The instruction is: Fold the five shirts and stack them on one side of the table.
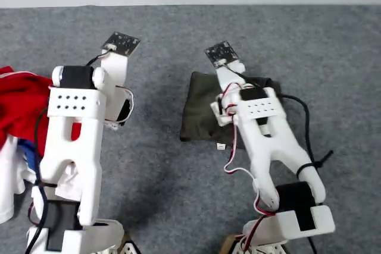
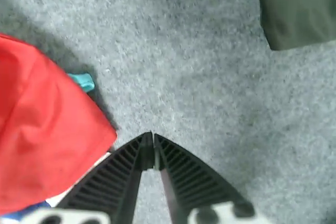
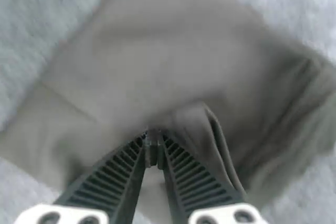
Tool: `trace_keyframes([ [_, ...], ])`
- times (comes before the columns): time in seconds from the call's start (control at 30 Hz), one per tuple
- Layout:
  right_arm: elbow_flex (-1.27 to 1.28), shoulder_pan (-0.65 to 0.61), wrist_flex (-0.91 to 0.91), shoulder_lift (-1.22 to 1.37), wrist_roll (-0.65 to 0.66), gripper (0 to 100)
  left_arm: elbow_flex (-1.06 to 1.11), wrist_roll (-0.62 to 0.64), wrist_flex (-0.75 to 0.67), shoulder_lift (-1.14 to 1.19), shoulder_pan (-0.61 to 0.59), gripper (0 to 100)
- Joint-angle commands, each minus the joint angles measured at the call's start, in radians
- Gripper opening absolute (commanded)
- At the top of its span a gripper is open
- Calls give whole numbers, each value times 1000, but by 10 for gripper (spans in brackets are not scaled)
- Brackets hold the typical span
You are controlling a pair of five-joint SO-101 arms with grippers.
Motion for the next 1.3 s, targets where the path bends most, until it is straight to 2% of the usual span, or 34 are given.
trace_keyframes([
  [0.0,-8,99,124,-38,61,10,41,-6,-28,-75,-5,5],
  [0.2,-8,188,274,-171,127,10,119,-5,-80,-150,-5,5],
  [0.3,-15,143,208,-248,126,10,125,-5,-80,-166,-5,5],
  [0.47,-23,22,-1,-254,126,10,125,-5,-80,-164,-3,5],
  [0.63,-77,-36,-107,-108,126,10,127,-5,-78,-164,-3,5],
  [0.83,-344,-38,-74,180,94,12,162,-5,-80,-166,-2,5],
  [0.93,-482,-31,36,309,44,11,189,-5,-89,-172,-5,5],
  [1.1,-661,-5,406,412,48,10,213,-8,-100,-172,-5,5],
  [1.27,-732,113,667,420,49,10,208,-9,-100,-172,-5,5],
])
